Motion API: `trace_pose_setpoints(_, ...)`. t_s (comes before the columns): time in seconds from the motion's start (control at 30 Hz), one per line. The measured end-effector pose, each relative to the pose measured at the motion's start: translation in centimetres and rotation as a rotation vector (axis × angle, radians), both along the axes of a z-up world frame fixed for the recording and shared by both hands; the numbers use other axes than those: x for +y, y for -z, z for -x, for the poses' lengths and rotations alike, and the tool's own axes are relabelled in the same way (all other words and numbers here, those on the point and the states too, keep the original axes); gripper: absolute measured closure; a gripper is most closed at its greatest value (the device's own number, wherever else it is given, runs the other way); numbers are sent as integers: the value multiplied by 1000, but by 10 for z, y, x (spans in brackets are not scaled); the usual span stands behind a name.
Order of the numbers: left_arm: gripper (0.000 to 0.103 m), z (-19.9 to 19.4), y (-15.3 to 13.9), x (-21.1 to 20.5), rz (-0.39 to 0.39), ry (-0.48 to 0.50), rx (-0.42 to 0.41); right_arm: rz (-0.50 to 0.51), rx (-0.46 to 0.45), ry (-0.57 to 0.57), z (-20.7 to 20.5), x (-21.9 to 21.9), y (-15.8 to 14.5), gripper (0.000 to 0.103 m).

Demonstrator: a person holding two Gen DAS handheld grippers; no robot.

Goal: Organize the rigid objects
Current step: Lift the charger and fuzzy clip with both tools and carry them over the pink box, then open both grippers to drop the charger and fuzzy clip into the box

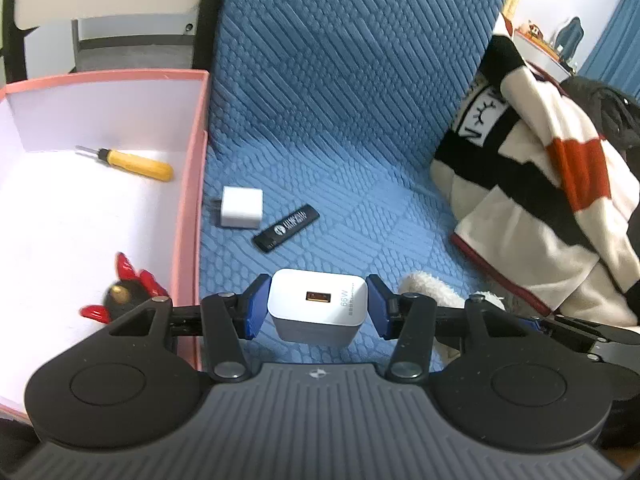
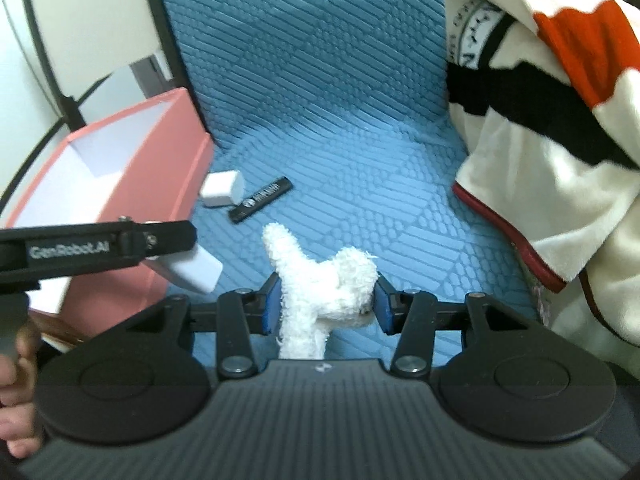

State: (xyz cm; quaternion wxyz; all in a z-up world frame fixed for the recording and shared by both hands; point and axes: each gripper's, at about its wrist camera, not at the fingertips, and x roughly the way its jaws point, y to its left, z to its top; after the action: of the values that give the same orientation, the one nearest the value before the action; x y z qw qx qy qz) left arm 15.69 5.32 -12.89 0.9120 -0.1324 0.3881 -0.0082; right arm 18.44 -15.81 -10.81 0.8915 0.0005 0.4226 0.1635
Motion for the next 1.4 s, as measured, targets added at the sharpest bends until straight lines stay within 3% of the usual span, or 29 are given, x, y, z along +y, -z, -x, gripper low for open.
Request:
trace_pose_setpoints(0.1, 46, 5, -12, 12, 44, -11, -11, -17, -20, -13, 2, 7, -14, 53)
trace_pose_setpoints(0.5, 46, 17, -67, 57, 18, -92, -91, -50, -119, -104, -6, 52, -75, 53)
trace_pose_setpoints(0.63, 46, 21, -81, 81, 43, -135, -106, -49, -152, -125, -8, 71, -93, 53)
trace_pose_setpoints(0.93, 46, 33, -117, 134, -4, -183, -148, -89, -198, -169, -3, 116, -126, 53)
trace_pose_setpoints(1.23, 46, 60, -120, 198, -36, -276, -125, -106, -194, -276, 2, 183, -130, 53)
trace_pose_setpoints(1.4, 46, 66, -99, 232, -58, -323, -58, -72, -132, -344, -1, 220, -106, 53)
